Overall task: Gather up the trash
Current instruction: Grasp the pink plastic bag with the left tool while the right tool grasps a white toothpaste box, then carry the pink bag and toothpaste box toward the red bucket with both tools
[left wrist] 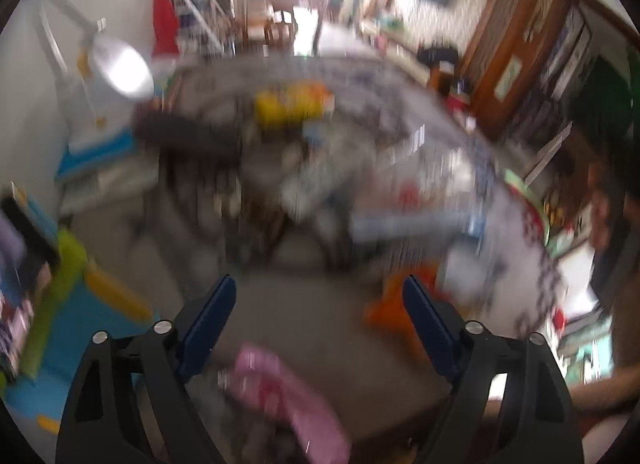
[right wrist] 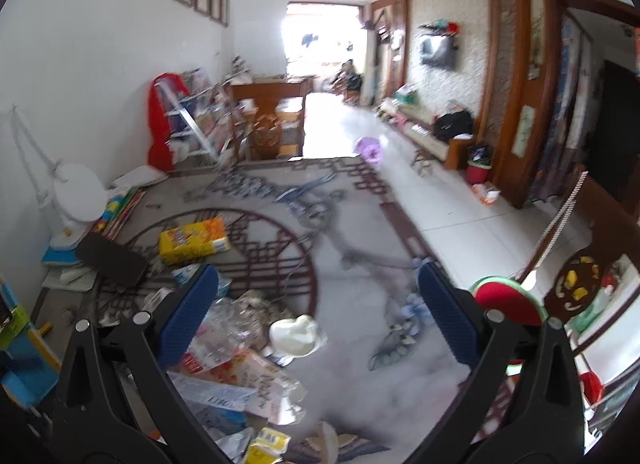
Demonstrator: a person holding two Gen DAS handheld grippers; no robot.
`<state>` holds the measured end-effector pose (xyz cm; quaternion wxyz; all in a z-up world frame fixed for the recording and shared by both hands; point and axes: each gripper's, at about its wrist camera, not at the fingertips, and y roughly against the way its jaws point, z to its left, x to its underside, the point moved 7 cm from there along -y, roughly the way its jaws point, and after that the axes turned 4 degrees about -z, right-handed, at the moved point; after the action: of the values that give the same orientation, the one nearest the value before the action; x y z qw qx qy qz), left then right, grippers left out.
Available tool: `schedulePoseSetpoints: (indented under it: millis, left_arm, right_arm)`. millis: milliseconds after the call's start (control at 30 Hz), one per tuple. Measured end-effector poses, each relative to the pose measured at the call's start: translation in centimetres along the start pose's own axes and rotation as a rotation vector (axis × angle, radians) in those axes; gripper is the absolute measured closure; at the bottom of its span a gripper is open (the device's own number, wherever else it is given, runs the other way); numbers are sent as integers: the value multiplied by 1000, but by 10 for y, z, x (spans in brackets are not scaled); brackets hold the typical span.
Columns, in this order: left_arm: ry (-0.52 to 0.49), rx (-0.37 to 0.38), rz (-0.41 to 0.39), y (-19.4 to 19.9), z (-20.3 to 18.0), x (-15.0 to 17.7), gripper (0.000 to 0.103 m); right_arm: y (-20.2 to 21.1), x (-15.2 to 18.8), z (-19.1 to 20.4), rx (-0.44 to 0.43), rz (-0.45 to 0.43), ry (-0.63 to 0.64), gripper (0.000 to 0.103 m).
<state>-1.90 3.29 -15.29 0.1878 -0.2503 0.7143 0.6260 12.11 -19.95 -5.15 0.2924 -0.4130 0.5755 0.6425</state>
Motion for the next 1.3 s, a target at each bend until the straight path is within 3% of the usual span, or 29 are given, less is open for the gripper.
schedulePoseSetpoints:
  millis: [100, 233, 267, 367, 467, 567, 767, 867, 1033, 1100, 1300]
  left_arm:
    - [-37, -28, 102, -17, 1, 43, 29]
    - [17, -10, 211, -41, 6, 80, 41]
    - [25, -11, 222, -46, 7, 85, 44]
    - [76, 7, 269, -58, 9, 97, 70]
    - [70, 24, 235, -58, 6, 95, 78]
    - [42, 10, 164, -50, 6, 76, 89]
    - [62, 11, -29, -27, 6, 16, 89]
    - [84, 24, -86, -20, 5, -9, 89]
    - [90, 54, -114, -25, -3, -33, 89]
    - [75, 66, -126, -30, -13, -46, 89]
    - [19, 116, -171, -35, -40, -83, 89]
  right_arm:
    - [-14, 13, 23, -144, 94, 37, 4]
    - [-36, 44, 62, -335, 287, 145, 4]
    - [-39, 52, 70, -370, 320, 178, 4]
    - [-43, 74, 96, -487, 405, 264, 4]
    - [-45, 94, 112, -558, 499, 346, 4]
    - [-49, 108, 122, -577, 566, 454, 9]
    - [-64, 136, 131, -612, 719, 576, 11]
    - [-71, 149, 131, -572, 742, 642, 33]
    - [-71, 141, 125, -551, 704, 599, 46]
    - [-73, 137, 118, -533, 688, 574, 56]
    - [-79, 107, 87, -497, 613, 332, 67]
